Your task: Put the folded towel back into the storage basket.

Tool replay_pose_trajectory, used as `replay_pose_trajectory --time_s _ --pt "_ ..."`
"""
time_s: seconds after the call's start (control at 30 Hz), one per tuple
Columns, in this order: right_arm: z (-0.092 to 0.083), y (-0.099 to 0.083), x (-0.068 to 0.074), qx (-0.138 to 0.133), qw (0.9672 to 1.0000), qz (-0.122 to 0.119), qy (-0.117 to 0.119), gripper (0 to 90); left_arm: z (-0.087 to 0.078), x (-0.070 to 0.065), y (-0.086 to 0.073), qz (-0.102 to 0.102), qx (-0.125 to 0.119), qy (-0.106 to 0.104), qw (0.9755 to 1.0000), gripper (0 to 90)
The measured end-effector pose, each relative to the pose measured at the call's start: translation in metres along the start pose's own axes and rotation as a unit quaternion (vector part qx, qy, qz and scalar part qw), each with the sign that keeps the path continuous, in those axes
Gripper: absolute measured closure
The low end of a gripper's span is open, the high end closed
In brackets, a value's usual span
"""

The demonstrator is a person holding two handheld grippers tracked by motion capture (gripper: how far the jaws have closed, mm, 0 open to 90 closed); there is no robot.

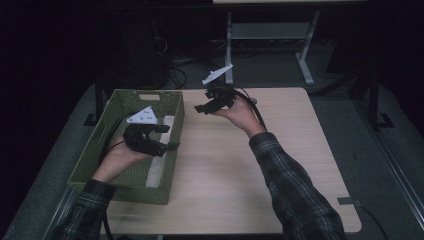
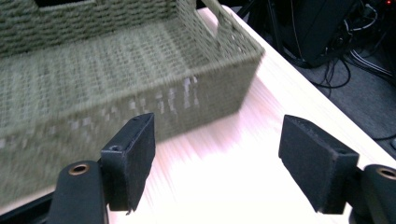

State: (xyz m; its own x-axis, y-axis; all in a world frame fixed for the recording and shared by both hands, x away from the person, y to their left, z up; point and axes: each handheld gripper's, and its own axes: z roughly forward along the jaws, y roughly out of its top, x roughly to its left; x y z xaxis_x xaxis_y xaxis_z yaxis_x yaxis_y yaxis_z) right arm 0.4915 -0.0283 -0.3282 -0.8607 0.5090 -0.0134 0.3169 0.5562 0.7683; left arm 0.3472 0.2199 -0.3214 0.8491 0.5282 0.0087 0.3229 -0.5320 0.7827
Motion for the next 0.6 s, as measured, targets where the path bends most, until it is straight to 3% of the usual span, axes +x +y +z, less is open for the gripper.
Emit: replay_pose_trajectory --time_s 0.23,0.6 --pt "-0.038 -0.039 -0.008 -0.010 0.9997 0.017 -0.014 24.4 0.026 -0.015 0.012 -0.002 -0.001 0.018 0.9998 27.1" --pt "-0.084 -0.100 -0.002 -0.035 0.9975 0.047 -0.039 20.6 0.063 -0.045 0.017 -0.009 -0.014 0.043 0.9989 24.7"
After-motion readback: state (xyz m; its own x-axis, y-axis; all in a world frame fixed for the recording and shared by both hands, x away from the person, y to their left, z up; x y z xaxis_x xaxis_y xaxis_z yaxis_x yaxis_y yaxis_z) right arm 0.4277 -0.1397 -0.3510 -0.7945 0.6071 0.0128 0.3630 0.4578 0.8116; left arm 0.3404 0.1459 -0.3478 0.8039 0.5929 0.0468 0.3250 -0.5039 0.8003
